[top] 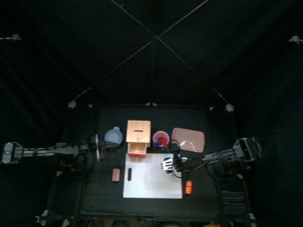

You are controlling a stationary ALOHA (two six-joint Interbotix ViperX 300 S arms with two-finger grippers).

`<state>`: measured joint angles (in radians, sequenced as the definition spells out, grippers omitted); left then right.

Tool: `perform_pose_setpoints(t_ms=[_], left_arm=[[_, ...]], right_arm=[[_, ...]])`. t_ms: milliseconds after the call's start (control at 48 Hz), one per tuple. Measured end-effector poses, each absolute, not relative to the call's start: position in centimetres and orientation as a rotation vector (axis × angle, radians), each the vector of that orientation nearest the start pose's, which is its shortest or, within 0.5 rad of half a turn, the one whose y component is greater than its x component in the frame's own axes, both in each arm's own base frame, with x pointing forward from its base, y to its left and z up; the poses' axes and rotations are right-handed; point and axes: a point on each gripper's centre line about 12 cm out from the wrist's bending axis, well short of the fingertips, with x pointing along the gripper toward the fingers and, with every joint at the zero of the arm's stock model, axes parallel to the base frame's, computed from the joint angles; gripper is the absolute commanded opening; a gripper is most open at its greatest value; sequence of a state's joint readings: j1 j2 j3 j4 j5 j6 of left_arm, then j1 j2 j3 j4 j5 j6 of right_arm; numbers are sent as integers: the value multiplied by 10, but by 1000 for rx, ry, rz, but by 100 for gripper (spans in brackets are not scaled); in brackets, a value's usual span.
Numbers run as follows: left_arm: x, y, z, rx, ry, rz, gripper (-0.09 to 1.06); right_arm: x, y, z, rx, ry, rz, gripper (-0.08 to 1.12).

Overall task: Place sushi on board then cut the sushi with the knife then place the pieces on the plate
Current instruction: Pick knife at handle with right hand

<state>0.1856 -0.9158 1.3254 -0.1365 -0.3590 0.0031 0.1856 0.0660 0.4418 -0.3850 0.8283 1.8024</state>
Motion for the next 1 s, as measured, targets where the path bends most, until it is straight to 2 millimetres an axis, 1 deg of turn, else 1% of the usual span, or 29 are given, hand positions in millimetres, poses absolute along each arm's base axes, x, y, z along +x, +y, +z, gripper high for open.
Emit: perform_pose_setpoints(t_ms=[83,292,417,500,646,667,708,771,875,938,958,1000], left_arm=[[187,41,231,-127,41,237,11],[184,40,222,-115,62,235,11],[182,41,216,-108,79,239,11],[181,42,216,-100,79,245,11],[181,42,216,-92,80,245,11],[181,42,216,-92,80,245,11],[181,42,216,-92,80,245,11],[181,43,216,-92,80,247,11],[182,43,218,-96,76,249,11],[184,44,223,-98,62,249,11],[184,44,224,-98,58,249,11],[186,44,228,-95,49,248,11]], right_arm=[[385,39,155,1012,911,-995,64],[409,50,148,1053,914,-971,81],[422,57,143,1058,919,-961,87],[427,58,142,1064,916,-956,88],[427,56,146,1041,919,-963,88],[426,54,149,1036,919,-968,88],[422,52,160,1019,914,-962,88],[409,49,185,974,914,-938,88],[367,39,219,879,957,-923,87],[337,32,237,795,980,-847,87],[331,30,242,775,982,-825,87],[312,22,251,710,994,-765,87]])
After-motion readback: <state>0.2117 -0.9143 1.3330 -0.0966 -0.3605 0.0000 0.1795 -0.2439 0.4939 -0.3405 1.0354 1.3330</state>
